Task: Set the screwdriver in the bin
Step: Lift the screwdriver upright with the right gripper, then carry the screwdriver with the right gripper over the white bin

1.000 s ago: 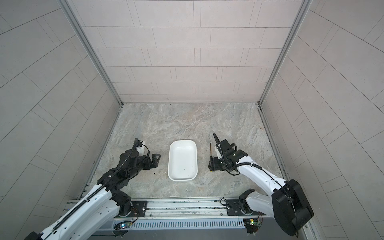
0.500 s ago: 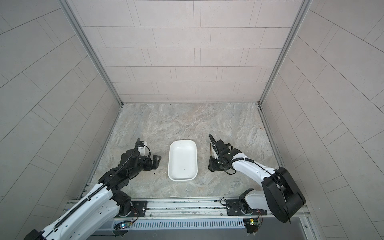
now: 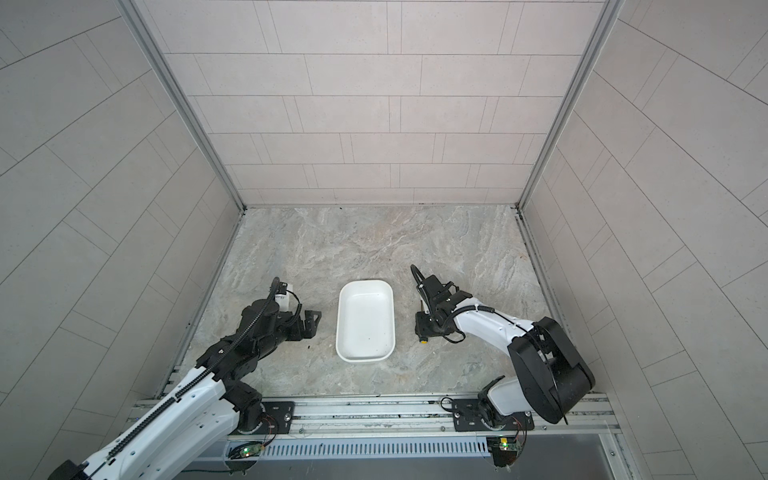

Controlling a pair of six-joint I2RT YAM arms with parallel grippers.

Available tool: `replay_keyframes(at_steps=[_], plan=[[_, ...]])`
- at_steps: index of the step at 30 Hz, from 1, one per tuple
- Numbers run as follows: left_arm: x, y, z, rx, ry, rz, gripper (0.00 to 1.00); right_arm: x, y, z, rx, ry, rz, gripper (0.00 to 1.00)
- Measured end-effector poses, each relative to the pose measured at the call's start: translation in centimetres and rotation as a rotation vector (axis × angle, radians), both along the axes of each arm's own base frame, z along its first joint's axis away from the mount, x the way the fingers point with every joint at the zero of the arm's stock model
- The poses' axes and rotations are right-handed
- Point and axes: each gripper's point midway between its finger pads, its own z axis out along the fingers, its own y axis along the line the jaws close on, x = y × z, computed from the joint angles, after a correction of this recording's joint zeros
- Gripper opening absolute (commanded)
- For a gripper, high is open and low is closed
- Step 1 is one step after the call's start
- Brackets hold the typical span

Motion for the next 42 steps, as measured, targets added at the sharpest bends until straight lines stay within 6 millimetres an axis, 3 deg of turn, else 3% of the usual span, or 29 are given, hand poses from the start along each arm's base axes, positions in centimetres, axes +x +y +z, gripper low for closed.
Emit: replay_keyframes(at_steps=[6,11,15,18,21,24,27,31,35,42], plan=[[0.0,0.0,-0.1,0.001,0.002,0.0,1.0,0.2,0.1,-0.6,-0.015,0.012,-0.001,0.23],[0.0,0.0,-0.1,0.001,0.002,0.0,1.0,0.2,0.1,-0.6,-0.018,0.014,-0.001,0.0],[-0.1,0.1,-0.2,0.002,0.002,0.001,1.0,0.1,0.1,-0.3,-0.018,0.019,0.0,0.0],[-0.2,0.1,-0.4,0.003,0.004,0.001,1.0,0.0,0.1,1.2,-0.008,0.01,0.004,0.0],[-0.2,0.1,-0.4,0.003,0.004,0.001,1.0,1.2,0.8,5.7,0.042,-0.076,0.004,0.0],[-0.2,0.1,-0.4,0.003,0.004,0.001,1.0,3.1,2.0,12.7,0.146,-0.238,-0.007,0.0],[-0.2,0.1,-0.4,0.003,0.004,0.001,1.0,3.6,3.1,19.0,0.256,-0.381,-0.04,0.0],[-0.2,0.1,-0.4,0.003,0.004,0.001,1.0,2.3,5.3,22.9,0.354,-0.447,-0.097,0.0],[-0.2,0.2,-0.4,0.005,0.004,0.003,1.0,1.1,7.9,22.3,0.366,-0.427,-0.122,0.0],[-0.2,0.2,-0.4,0.005,0.004,0.004,1.0,-0.6,11.8,17.2,0.234,-0.362,-0.129,0.0]])
